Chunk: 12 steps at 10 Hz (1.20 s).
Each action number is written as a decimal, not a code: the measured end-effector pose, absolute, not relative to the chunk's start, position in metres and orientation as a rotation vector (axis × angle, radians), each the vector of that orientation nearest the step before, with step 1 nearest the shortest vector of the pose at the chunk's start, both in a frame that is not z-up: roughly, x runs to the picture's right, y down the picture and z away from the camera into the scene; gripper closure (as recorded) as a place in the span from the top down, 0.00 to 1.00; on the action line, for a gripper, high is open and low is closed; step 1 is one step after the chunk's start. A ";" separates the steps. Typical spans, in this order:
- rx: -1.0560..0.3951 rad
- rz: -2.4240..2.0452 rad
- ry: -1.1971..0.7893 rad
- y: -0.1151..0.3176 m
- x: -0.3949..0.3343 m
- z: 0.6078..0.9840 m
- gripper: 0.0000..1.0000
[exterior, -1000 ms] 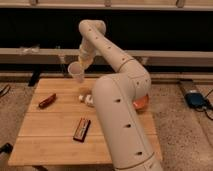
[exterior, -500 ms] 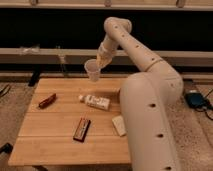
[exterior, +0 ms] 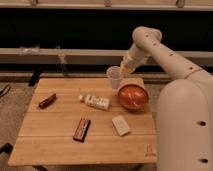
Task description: Place the ceramic cup in the ceramic bowl
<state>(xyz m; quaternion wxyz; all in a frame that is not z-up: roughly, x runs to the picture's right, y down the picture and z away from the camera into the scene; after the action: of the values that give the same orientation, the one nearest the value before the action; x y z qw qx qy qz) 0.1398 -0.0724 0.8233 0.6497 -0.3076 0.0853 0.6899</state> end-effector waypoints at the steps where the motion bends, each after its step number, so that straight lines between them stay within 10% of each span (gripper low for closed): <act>1: -0.696 1.595 0.214 -0.062 0.156 0.823 0.00; 5: -0.698 1.674 0.285 -0.026 0.198 0.825 0.11; 12: -0.766 1.650 0.410 0.014 0.203 0.848 0.78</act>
<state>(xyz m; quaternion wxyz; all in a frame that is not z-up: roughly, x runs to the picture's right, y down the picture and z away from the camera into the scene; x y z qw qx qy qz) 0.2027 0.0144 0.8477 0.5957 -0.3300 0.1767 0.7107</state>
